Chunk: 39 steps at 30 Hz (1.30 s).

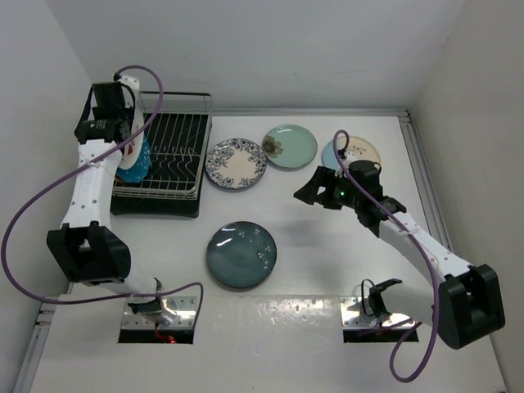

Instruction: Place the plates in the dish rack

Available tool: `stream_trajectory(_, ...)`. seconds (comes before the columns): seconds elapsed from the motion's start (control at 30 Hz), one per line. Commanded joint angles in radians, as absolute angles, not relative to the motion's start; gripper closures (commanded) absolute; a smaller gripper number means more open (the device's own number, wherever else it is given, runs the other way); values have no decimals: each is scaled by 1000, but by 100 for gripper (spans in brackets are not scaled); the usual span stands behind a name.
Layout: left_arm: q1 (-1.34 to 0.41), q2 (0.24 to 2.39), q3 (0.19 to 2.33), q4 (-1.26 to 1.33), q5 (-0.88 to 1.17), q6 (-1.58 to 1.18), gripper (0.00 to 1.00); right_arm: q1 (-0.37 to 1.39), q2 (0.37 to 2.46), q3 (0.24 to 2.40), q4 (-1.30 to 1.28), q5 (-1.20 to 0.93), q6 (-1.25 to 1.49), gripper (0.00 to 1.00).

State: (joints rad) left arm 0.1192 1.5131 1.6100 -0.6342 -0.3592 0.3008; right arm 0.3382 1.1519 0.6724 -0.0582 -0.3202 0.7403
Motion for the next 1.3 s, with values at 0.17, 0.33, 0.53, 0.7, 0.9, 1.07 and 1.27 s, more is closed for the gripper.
stream_trajectory(0.17, 186, 1514, 1548, -514, -284, 242, 100, 339, 1085, 640, -52, -290, 732, 18)
stream_trajectory(0.33, 221, 1523, 1508, -514, -163, 207, 100, 342, 1069, 627, -60, -273, 732, 18)
stream_trajectory(0.53, 264, 1563, 1496, -544, -89, 186, 80, 341, 1089, 638, -86, -261, 729, 17)
stream_trajectory(0.7, 273, 1552, 1529, -566, -32, 186, 54, 333, 1100, 675, -171, -150, 720, 0)
stream_trajectory(0.9, 221, 1511, 1644, -646, 21, 233, 32, 253, 1118, 790, -333, 38, 700, 0)
stream_trajectory(1.07, 189, 1512, 1771, -728, 153, 242, 26, 161, 1198, 870, -348, 134, 652, 0)
stream_trajectory(1.27, 115, 1522, 1804, -750, 227, 262, 26, 161, 1424, 983, -218, 29, 554, 0)
